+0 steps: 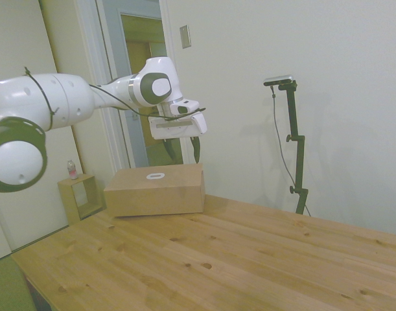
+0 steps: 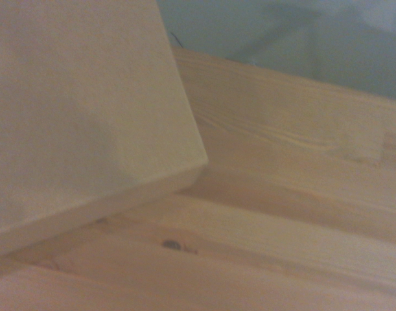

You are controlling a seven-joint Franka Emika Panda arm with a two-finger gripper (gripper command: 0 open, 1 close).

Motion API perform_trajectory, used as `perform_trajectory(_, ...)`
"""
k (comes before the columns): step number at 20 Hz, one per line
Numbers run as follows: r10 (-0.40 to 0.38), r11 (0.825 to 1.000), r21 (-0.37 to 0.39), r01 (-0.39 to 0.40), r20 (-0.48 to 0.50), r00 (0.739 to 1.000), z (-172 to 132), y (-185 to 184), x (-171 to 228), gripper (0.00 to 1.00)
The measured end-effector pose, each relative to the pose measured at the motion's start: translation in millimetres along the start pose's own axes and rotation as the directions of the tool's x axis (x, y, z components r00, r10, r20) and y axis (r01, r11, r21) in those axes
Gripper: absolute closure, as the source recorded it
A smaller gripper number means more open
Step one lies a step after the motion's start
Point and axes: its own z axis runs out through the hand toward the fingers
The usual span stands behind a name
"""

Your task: Close the box

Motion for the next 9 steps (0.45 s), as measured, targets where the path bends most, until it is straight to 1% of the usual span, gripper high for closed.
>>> perform_trajectory(3,0.063,0.998,-0.028,-0.062,0.039,0.997,1.4,47.1,-3.1,0.00)
perform_trajectory(5,0.104,0.994,-0.044,-0.101,0.070,0.992,10.2,76.1,-7.1,0.00)
perform_trajectory(9,0.166,0.985,-0.058,-0.161,0.098,0.981,33.8,123.8,-20.4,0.00)
